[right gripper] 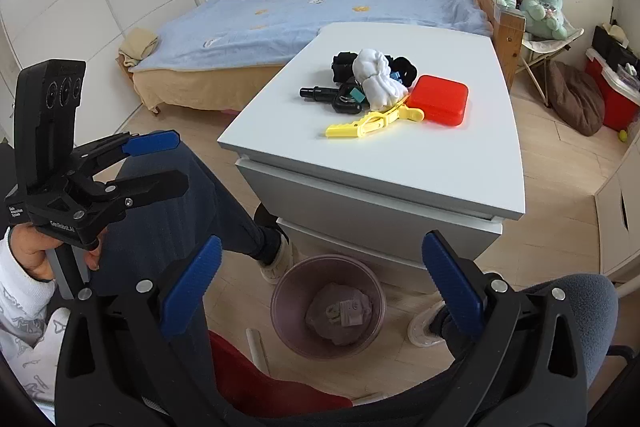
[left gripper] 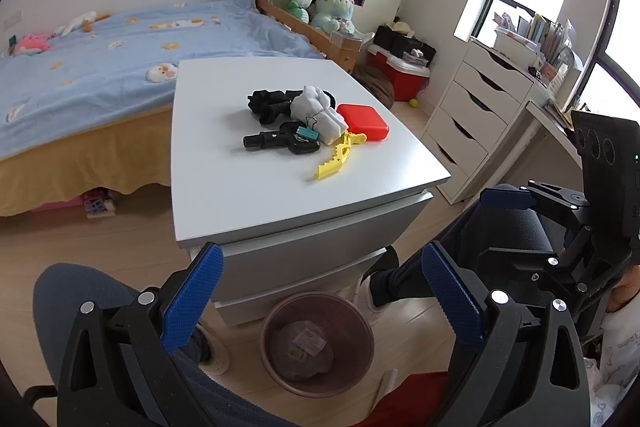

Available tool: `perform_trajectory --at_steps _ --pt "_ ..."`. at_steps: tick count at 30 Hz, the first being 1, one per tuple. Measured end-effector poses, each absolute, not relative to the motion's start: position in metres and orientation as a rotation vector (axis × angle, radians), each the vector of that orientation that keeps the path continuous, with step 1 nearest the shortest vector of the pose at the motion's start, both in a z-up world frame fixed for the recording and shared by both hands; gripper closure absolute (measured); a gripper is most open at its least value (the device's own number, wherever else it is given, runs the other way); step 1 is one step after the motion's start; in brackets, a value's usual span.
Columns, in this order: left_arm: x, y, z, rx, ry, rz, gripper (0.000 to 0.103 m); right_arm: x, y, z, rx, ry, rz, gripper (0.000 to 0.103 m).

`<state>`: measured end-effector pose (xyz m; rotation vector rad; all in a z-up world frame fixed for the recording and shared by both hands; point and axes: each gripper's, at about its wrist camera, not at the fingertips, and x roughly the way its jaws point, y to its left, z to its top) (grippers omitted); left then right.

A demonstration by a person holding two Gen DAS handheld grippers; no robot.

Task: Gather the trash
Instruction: 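Grasp the white sock bundle with the right gripper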

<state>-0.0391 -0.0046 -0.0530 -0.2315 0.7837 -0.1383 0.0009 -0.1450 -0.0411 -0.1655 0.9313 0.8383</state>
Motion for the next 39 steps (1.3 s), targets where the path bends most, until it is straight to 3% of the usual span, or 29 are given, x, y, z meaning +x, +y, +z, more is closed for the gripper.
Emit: perform_trajectory --at_steps 14,32,39 --pt "-0.011 0.004 -0.044 -0.195 0.781 -0.088 0.007 0.063 -0.119 -0.01 -0.184 0.848 0.83 0.004" --pt "0.001 0.006 -0.042 -0.174 0.785 -0.106 0.007 0.141 -0.052 -0.021 -0.33 0.87 0.845 0.004" --pt "0.002 0.011 -0.042 -0.185 0.785 -0.097 0.007 0.159 -0.027 -0.035 -0.394 0.919 0.855 0.023"
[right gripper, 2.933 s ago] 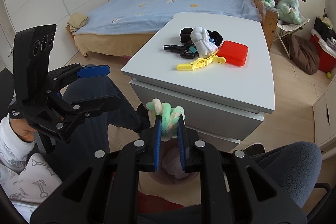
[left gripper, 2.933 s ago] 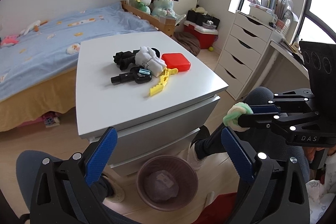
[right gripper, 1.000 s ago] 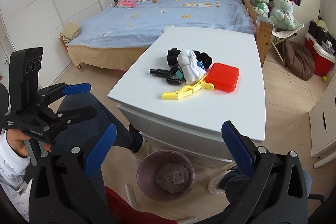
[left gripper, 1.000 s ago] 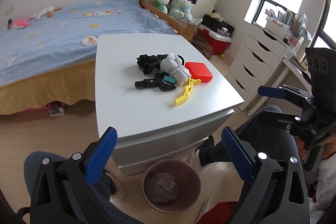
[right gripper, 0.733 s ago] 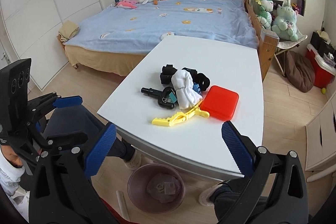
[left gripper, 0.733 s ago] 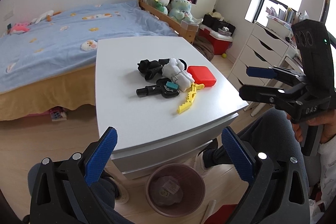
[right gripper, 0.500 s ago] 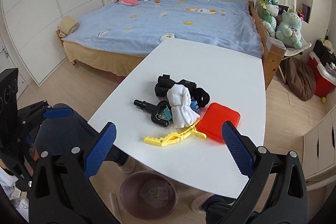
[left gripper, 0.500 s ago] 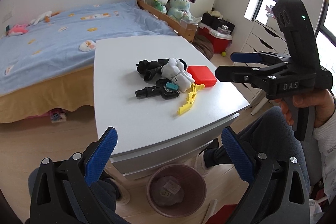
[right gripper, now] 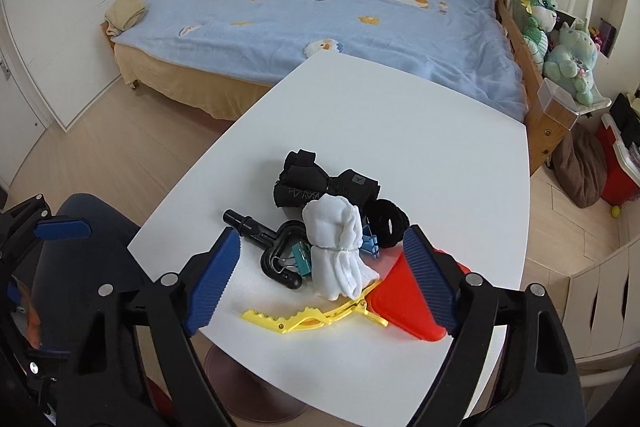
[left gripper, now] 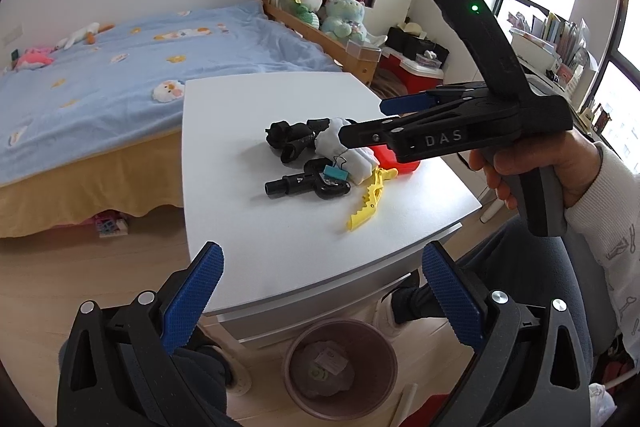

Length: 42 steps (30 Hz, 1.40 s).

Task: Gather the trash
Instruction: 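Grasp the white sock bundle with the right gripper, then grasp the black fabric item with the left gripper while the right gripper holds the sock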

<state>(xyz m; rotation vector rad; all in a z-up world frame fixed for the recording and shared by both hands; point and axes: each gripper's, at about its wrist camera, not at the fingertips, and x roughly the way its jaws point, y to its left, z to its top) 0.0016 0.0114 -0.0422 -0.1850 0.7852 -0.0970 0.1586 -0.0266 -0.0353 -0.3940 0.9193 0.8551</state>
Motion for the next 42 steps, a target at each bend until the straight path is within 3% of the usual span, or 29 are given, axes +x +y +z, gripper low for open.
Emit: perform_trajectory --at_steps 13,25,42 --pt "0.004 0.019 -0.047 -0.202 0.79 -0.103 0.007 0.177 -0.012 -0.06 -0.434 1.011 0.825 0.069" --pt "0.008 0.017 -0.043 -0.192 0.782 -0.111 0.007 0.176 -0.016 -0.051 -0.409 0.985 0.82 0.08" --pt "0.052 0.013 -0.022 -0.122 0.783 -0.145 0.007 0.172 -0.066 -0.005 -0.25 0.948 0.81 0.081"
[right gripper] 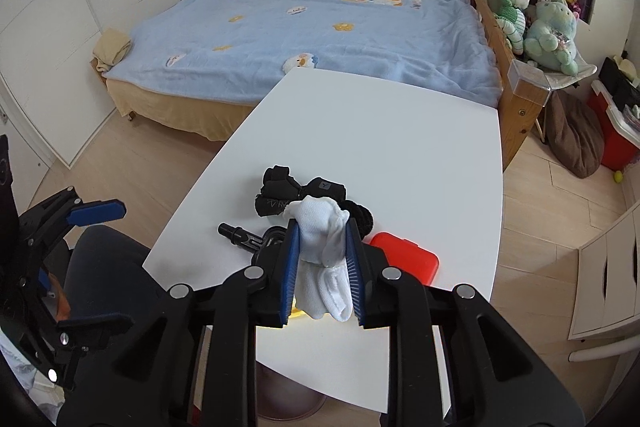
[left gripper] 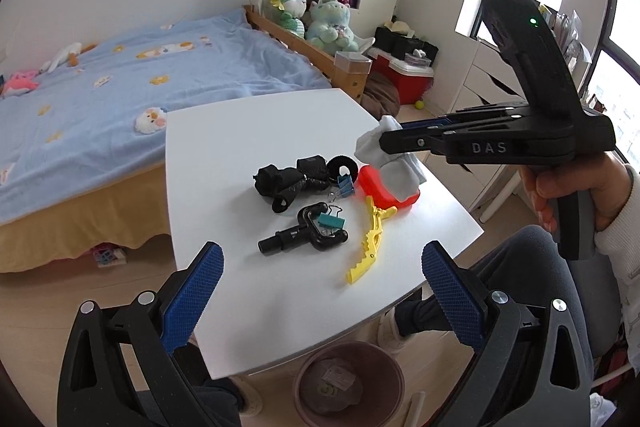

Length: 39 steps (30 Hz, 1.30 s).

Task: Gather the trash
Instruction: 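Grasp the black fabric item with the left gripper while the right gripper holds the sock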

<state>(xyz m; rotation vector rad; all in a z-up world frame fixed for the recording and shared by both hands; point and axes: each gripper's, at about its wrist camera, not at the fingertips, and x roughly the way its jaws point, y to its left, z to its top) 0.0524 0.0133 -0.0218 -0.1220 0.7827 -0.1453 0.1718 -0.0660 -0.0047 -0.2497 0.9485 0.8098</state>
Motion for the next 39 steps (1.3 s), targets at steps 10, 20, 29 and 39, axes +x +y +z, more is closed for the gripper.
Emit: perform_trajectory --at_steps 10,20,29,39 --pt "0.105 0.021 -0.016 -0.08 0.841 -0.15 0.007 0.169 -0.096 -0.004 -0.225 0.953 0.783 0.081" --pt "0.157 0.025 -0.028 -0.125 0.947 -0.143 0.007 0.171 -0.111 -0.005 -0.212 0.957 0.763 0.081" --pt "0.185 0.035 -0.062 -0.282 1.06 -0.11 0.008 0.169 -0.121 -0.008 -0.201 0.959 0.756 0.081" --pt "0.19 0.043 -0.085 -0.425 1.098 -0.12 0.035 0.17 -0.123 -0.013 -0.193 0.97 0.757 0.081"
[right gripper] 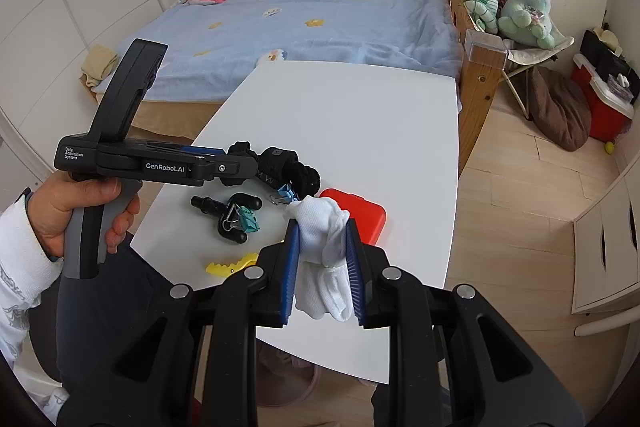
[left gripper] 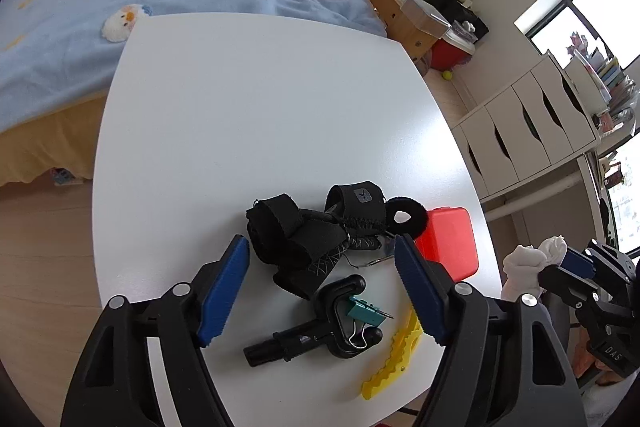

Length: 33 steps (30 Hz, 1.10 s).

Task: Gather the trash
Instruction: 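Grasp the black fabric item with the left gripper while the right gripper holds the sock, then move both grippers over the wastebasket and release the sock and black item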

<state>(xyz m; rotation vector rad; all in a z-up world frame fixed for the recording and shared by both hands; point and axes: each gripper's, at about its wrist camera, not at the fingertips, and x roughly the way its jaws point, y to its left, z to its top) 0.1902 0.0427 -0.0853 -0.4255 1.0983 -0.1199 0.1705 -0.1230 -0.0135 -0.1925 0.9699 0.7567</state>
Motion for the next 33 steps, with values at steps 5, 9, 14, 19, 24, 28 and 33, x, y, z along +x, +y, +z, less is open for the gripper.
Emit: perform_trajectory --at_steps 5,9,14,19,24,28,33 --pt "0.192 0.043 -0.09 -0.44 1.099 -0.119 0.062 0.172 -0.123 -0.015 -0.193 0.975 0.757 0.081" --pt "0.191 0.043 -0.087 -0.435 1.071 -0.127 0.08 0.172 -0.124 -0.017 -0.192 0.977 0.755 0.081" --pt "0.19 0.042 -0.077 -0.404 1.044 -0.132 0.102 0.172 -0.124 -0.017 -0.191 0.977 0.754 0.081" --pt "0.185 0.043 -0.071 -0.397 1.018 -0.14 0.102 0.171 -0.121 -0.015 -0.193 0.974 0.76 0.081" --pt "0.179 0.045 -0.06 -0.382 0.992 -0.146 0.102 0.17 -0.119 -0.014 -0.192 0.971 0.766 0.081" --pt "0.172 0.047 -0.049 -0.354 0.973 -0.149 0.102 0.168 -0.118 -0.012 -0.188 0.963 0.771 0.081" --pt "0.157 0.045 -0.033 -0.297 0.952 -0.152 0.102 0.163 -0.117 -0.005 -0.188 0.944 0.78 0.081"
